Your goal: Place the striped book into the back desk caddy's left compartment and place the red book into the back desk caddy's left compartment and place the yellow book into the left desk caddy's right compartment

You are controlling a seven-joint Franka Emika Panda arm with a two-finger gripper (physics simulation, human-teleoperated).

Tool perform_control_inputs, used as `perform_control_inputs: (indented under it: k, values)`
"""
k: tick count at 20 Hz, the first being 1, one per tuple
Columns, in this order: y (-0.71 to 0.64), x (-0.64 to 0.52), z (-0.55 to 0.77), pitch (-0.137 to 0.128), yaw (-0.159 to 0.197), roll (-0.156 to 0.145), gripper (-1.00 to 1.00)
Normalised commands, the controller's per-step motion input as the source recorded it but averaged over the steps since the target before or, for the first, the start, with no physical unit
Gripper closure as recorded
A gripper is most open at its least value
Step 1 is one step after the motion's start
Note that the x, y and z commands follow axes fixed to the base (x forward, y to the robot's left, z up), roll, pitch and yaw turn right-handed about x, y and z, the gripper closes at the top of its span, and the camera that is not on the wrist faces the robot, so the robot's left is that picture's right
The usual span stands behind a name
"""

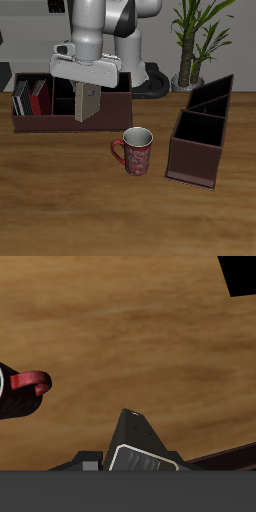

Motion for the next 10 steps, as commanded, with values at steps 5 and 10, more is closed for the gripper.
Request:
perform_control_inputs:
  k: [5,10]
  values:
    - [0.09,-0.12,0.32,-0.024,0.029,-0.002,1.00]
    - [0.20,-0.08,0.26,-0.004,0.012,-0.036,1.00]
